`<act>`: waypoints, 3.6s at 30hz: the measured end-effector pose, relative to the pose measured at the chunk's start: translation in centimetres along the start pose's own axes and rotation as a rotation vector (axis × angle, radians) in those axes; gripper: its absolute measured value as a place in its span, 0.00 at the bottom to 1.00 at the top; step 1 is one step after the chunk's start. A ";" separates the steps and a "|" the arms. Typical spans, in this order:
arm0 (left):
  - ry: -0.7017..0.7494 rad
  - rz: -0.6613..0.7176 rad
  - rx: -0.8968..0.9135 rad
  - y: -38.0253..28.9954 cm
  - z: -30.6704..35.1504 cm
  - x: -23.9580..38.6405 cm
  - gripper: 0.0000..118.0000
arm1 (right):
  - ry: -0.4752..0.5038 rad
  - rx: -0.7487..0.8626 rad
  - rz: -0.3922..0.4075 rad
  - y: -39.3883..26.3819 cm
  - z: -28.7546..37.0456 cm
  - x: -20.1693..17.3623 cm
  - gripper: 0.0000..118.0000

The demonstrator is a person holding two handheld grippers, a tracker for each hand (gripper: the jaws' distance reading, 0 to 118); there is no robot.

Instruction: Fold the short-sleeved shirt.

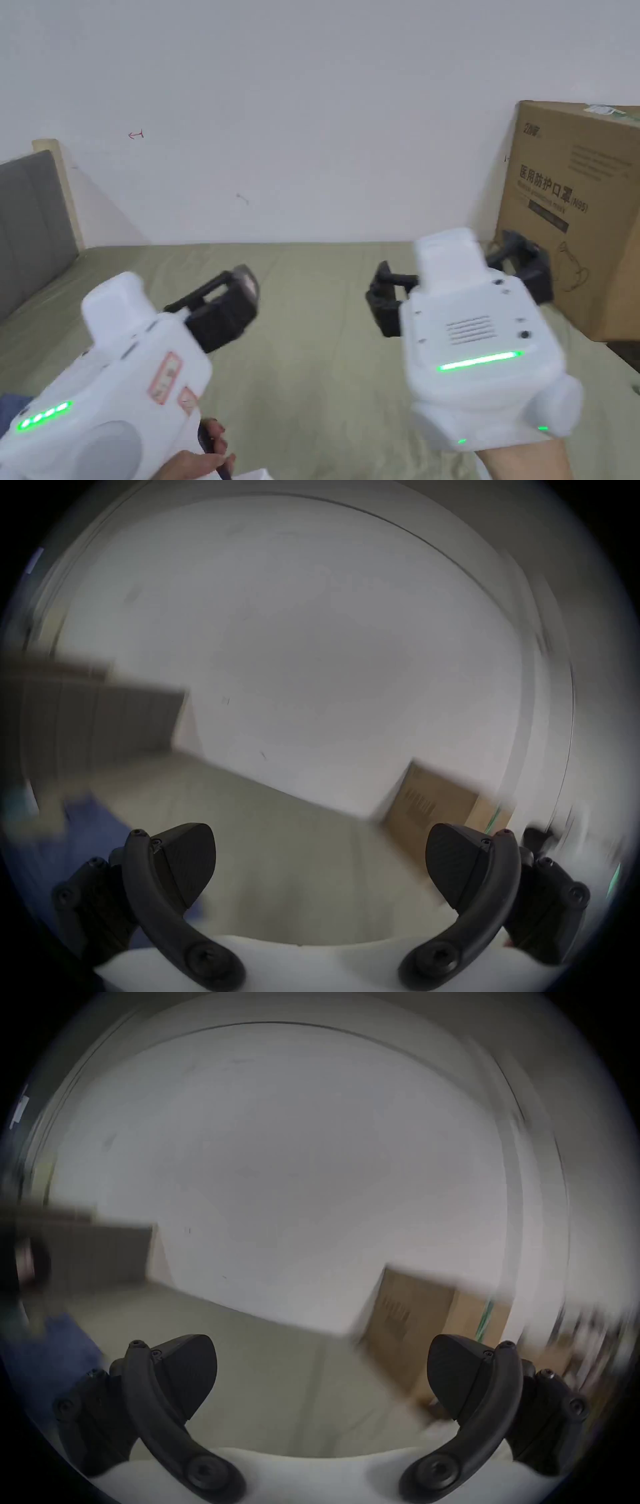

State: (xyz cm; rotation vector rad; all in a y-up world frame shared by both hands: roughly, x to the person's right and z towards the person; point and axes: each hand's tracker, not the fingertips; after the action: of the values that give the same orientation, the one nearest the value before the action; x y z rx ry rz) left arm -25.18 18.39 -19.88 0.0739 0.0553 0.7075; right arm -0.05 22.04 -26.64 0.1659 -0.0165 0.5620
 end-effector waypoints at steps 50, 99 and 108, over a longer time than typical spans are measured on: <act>0.150 -0.710 -0.091 -1.7 -0.1 6.0 0.00 | 0.120 -0.235 -0.529 -5.1 1.2 1.6 0.00; 0.773 -0.202 -0.994 -1.3 -8.5 -30.5 0.21 | 0.758 -0.546 -0.568 -4.6 -2.8 -19.9 0.00; 0.710 -0.019 -0.895 1.6 -7.7 -28.6 0.04 | 0.726 -0.546 -0.593 -5.4 -2.5 -16.6 0.00</act>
State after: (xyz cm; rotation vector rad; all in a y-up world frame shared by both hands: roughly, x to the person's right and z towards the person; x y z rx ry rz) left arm -48.50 1.40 -26.66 -1.0366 0.4105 0.6585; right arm -11.29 9.19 -30.91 -0.5589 0.5640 -0.0141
